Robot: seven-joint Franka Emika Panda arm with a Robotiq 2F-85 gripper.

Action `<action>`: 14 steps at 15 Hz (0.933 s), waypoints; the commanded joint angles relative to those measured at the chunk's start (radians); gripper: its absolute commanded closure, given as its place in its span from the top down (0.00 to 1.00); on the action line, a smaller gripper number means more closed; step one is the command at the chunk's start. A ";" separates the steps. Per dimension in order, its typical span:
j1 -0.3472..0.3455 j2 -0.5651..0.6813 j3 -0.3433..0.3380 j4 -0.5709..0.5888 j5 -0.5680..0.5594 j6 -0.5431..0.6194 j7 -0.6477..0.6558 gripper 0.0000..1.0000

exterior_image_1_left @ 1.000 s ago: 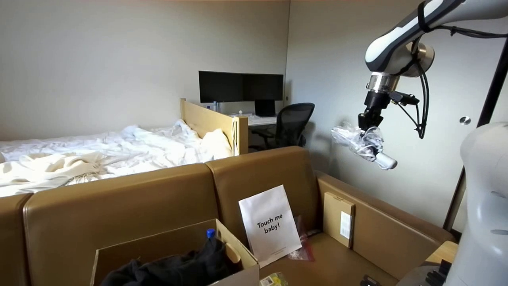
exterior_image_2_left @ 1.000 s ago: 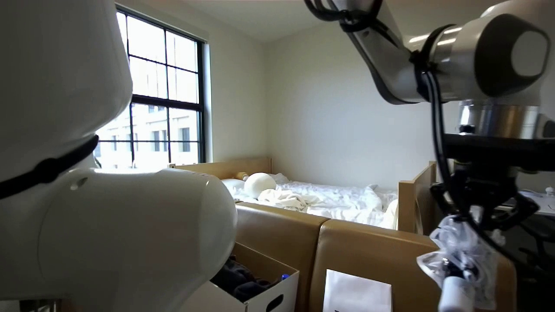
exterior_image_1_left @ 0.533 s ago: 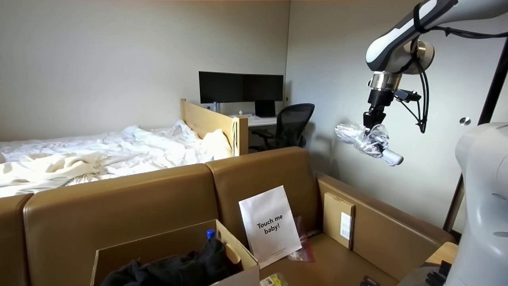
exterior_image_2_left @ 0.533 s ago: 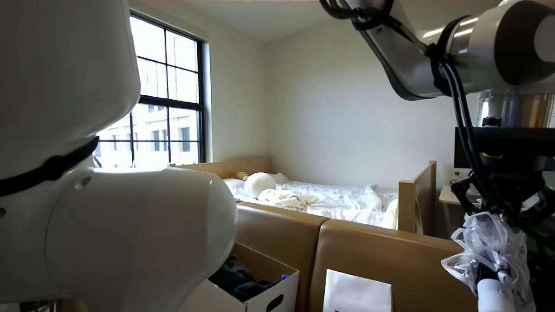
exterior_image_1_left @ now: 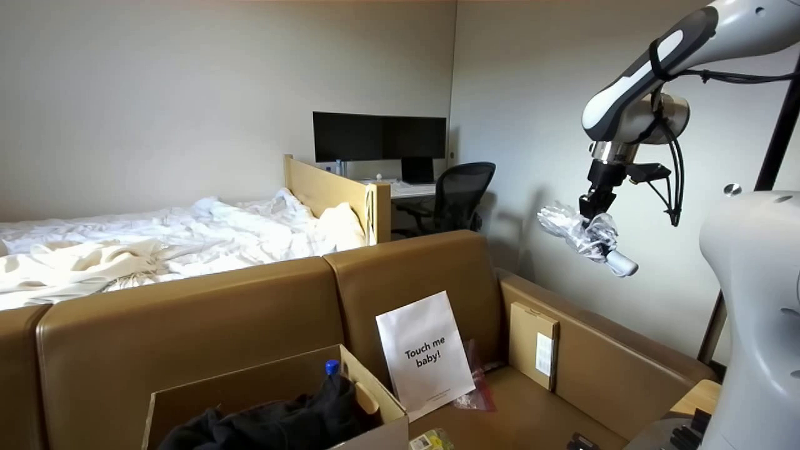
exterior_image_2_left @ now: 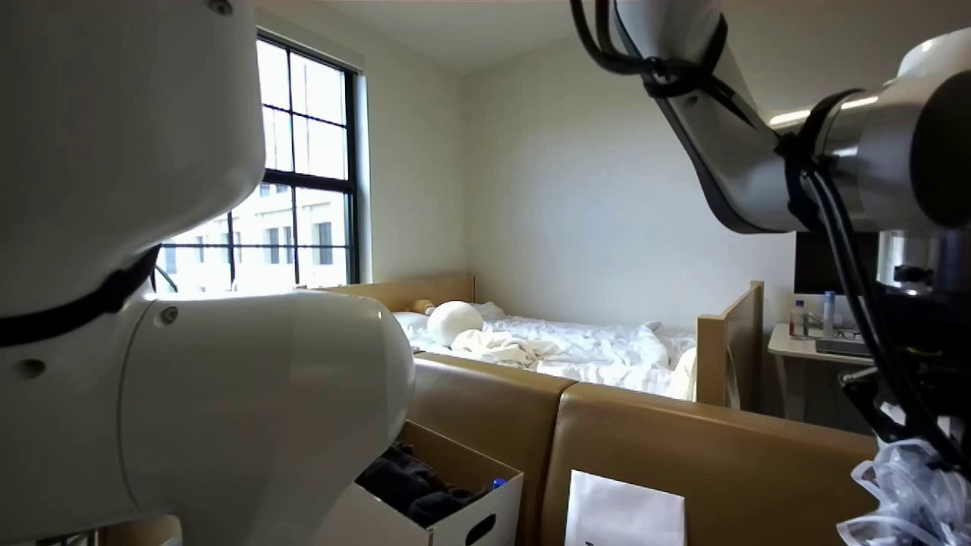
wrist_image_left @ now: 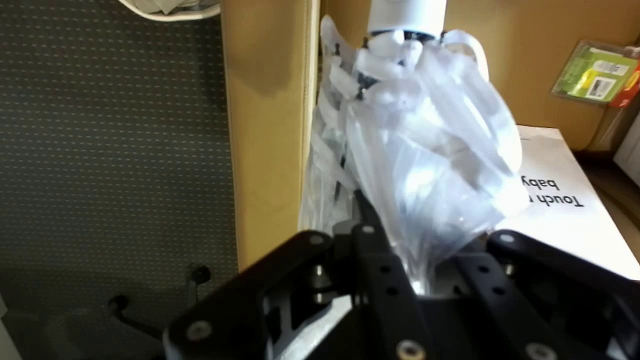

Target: Pick up the white object wrapped plastic and put it on the hand rest of the couch.

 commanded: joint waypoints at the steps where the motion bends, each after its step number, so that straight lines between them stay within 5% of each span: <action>1: 0.241 -0.097 -0.241 0.055 -0.147 0.050 0.083 0.10; 4: 0.440 -0.206 -0.401 0.197 -0.269 -0.042 0.158 0.10; 6: 0.320 -0.225 -0.283 0.138 -0.312 -0.036 0.196 0.15; 14: 0.376 -0.335 -0.279 0.251 -0.349 -0.113 0.220 0.09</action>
